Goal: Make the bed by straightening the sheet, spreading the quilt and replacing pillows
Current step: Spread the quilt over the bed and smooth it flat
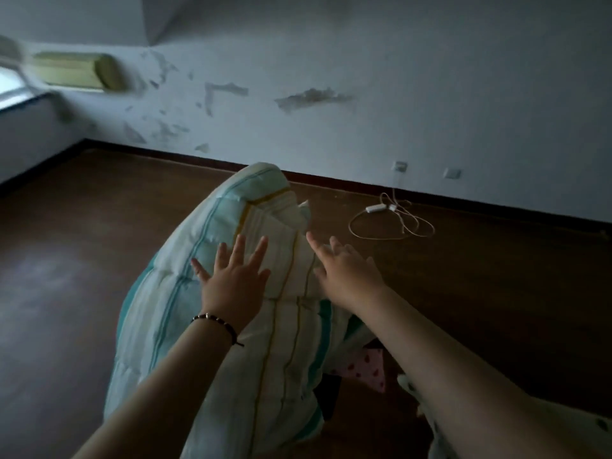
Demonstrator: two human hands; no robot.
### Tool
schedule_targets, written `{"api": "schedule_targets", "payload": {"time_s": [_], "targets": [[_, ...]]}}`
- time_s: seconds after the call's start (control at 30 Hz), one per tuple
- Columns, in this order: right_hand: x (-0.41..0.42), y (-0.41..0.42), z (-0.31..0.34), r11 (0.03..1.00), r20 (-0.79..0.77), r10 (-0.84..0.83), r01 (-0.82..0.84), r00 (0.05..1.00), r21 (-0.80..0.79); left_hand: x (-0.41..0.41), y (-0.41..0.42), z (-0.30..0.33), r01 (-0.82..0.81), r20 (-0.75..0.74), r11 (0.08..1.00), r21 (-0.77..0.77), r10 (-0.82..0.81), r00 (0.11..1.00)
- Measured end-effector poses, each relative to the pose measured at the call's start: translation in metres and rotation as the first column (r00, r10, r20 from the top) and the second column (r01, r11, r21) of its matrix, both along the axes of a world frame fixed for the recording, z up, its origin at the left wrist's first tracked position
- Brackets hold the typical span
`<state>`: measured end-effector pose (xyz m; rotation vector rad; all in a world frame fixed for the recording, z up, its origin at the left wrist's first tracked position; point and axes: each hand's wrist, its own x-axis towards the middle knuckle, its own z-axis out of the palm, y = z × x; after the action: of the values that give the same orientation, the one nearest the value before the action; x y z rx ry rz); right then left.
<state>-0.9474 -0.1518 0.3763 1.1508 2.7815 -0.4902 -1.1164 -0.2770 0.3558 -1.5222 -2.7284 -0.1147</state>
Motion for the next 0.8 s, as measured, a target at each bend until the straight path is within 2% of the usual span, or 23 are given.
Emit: {"api": "schedule_targets", "payload": {"time_s": [0.23, 0.4, 0.6, 0.8], "targets": [[-0.067, 0.026, -0.011, 0.982, 0.067, 0.189, -0.190, 0.980, 0.008, -0.028, -0.020, -0.014, -0.224, 0.015, 0.974, -0.031, 0.225, 0.974], [-0.109, 0.040, -0.034, 0.972, 0.039, 0.235, -0.235, 0.971, -0.012, -0.064, -0.049, -0.035, -0.336, 0.096, 0.941, -0.052, 0.339, 0.936], [-0.141, 0.061, -0.050, 0.986, 0.031, 0.142, -0.138, 0.989, -0.095, -0.119, -0.072, -0.072, -0.455, 0.191, 0.879, -0.140, 0.475, 0.859], [-0.177, 0.085, -0.071, 0.996, 0.016, 0.026, -0.025, 1.000, -0.091, -0.167, -0.058, -0.091, -0.436, 0.262, 0.884, -0.169, 0.467, 0.845]]}}
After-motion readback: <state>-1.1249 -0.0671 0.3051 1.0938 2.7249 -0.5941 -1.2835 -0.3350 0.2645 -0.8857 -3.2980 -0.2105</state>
